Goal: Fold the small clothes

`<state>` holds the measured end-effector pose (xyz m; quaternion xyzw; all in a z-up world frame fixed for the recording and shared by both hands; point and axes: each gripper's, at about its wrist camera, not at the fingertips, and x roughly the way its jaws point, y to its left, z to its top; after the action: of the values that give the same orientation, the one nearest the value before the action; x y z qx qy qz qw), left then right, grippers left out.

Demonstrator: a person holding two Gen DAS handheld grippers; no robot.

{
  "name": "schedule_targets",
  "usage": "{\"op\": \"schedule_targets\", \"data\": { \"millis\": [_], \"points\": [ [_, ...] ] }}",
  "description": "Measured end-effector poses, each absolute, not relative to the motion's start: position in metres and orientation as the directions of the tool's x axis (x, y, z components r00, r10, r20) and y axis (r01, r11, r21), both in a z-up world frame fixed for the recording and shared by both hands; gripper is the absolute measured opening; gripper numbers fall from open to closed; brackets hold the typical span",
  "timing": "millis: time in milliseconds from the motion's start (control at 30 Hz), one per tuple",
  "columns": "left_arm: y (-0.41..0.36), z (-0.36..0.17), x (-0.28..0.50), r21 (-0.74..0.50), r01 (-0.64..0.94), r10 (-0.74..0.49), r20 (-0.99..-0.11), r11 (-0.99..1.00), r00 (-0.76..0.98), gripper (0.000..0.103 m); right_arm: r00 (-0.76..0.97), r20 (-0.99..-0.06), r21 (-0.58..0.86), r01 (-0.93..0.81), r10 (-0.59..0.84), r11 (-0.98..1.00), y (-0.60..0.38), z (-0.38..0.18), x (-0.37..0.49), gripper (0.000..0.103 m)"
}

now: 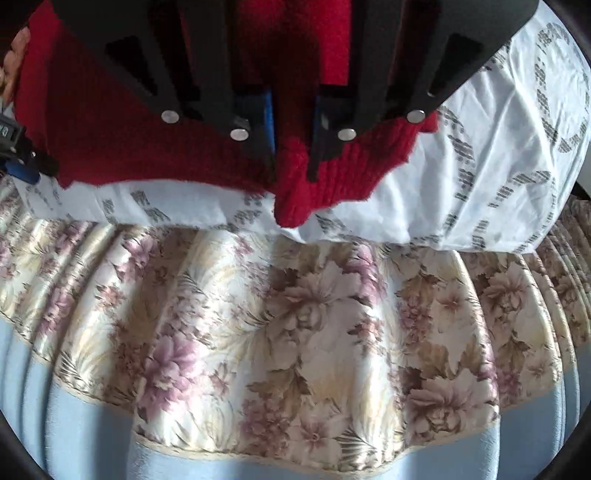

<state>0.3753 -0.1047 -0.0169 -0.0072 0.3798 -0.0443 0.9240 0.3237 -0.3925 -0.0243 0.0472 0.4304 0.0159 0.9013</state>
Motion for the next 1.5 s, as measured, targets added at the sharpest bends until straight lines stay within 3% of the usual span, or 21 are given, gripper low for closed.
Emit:
{"op": "schedule_targets", "data": {
  "millis": [200, 300, 333, 367, 500, 567, 667, 833, 967, 1500],
  "points": [
    [-0.102, -0.037, 0.388, 0.027, 0.049, -0.012, -0.750, 0.998, 0.662, 0.015, 0.599, -0.799, 0.079, 0.032, 0.044, 0.996, -0.394, -0.034, 0.327, 0.080],
    [-0.103, -0.045, 0.391, 0.039, 0.055, -0.004, -0.775, 0.998, 0.631, 0.021, 0.589, -0.808, 0.066, 0.058, 0.019, 0.996, -0.398, -0.036, 0.327, 0.082],
    [-0.105, -0.043, 0.390, 0.050, 0.063, -0.002, -0.769, 0.997, 0.639, 0.039, 0.587, -0.809, 0.062, 0.061, 0.014, 0.996, -0.399, -0.036, 0.326, 0.082],
    [-0.106, -0.039, 0.386, 0.055, 0.073, -0.006, -0.754, 0.996, 0.656, 0.069, 0.588, -0.809, 0.059, 0.062, 0.012, 0.996, -0.400, -0.035, 0.325, 0.082],
    [-0.114, -0.008, 0.365, 0.114, 0.102, 0.004, -0.685, 0.988, 0.728, 0.075, 0.650, -0.760, 0.014, 0.054, -0.024, 0.998, -0.395, -0.002, 0.310, 0.083],
    [-0.109, 0.011, 0.350, 0.080, 0.065, 0.003, -0.652, 0.995, 0.758, 0.084, 0.688, -0.725, 0.016, 0.057, -0.028, 0.998, -0.395, 0.017, 0.297, 0.091],
    [-0.102, 0.026, 0.335, 0.006, 0.078, -0.055, -0.658, 0.997, 0.751, 0.084, 0.718, -0.696, 0.035, 0.046, -0.008, 0.998, -0.398, 0.035, 0.276, 0.091],
    [-0.097, 0.043, 0.303, 0.029, 0.058, -0.027, -0.632, 0.998, 0.774, 0.085, 0.706, -0.707, 0.015, 0.062, -0.033, 0.998, -0.415, 0.037, 0.245, 0.094],
    [-0.092, 0.038, 0.281, 0.016, 0.044, -0.023, -0.641, 0.999, 0.768, 0.087, 0.675, -0.738, 0.089, 0.097, 0.000, 0.991, -0.442, 0.020, 0.225, 0.094],
    [-0.119, 0.010, 0.266, 0.037, 0.114, -0.059, -0.673, 0.993, 0.737, 0.087, 0.526, -0.849, 0.142, 0.133, 0.051, 0.981, -0.457, -0.053, 0.226, 0.095]
  ]
}}
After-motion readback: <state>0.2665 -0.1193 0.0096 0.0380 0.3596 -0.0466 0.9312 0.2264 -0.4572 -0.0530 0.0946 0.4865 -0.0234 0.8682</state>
